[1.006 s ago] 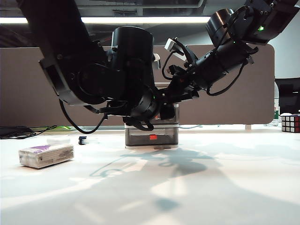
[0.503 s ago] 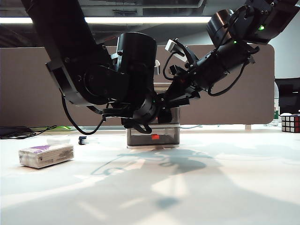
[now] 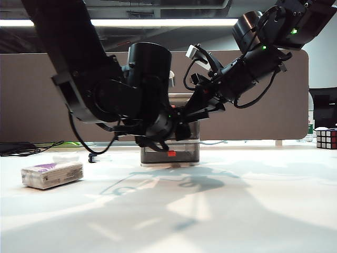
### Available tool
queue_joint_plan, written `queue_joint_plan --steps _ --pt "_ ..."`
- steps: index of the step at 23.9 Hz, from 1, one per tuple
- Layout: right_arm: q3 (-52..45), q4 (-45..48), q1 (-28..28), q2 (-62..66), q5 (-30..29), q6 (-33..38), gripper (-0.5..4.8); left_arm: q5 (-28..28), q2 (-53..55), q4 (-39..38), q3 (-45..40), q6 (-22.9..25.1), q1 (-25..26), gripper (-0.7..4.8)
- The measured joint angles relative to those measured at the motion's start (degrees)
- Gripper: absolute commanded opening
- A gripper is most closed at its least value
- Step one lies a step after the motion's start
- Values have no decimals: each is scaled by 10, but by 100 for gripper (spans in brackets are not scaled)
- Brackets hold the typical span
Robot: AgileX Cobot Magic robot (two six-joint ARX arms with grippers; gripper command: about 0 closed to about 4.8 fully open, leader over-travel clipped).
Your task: Open the second layer of the drawer on the table, pick up a pack of napkins on the table and put it in, and finally close the drawer.
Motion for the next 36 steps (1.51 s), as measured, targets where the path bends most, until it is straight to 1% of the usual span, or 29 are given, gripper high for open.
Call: queue_joint_plan --steps 3,18,21,23,24,25,28,29,32,36 --pt "0 0 0 0 0 0 -5 9 15 -3 17 0 0 152" --pt "0 -1 -3 0 0 0 -5 0 14 4 17 2 1 152" --pt "0 -1 -3 0 0 0 -5 -4 14 29 17 28 4 151" --pt "0 -1 -3 0 0 0 -5 -8 14 32 17 30 4 146" --pt "0 -1 -3 0 0 0 -5 -8 14 32 17 31 5 134" --pt "0 -1 -3 0 0 0 -5 -8 14 32 17 31 5 107" --pt "0 -1 -3 0 0 0 -5 -9 14 32 17 31 6 100" --pt "0 -1 -3 0 0 0 -5 -9 14 32 17 31 6 69" --pt "0 -1 -3 0 0 0 -5 -12 14 32 17 31 6 57" --pt "0 -1 -3 0 0 0 -5 -12 16 32 17 31 6 57"
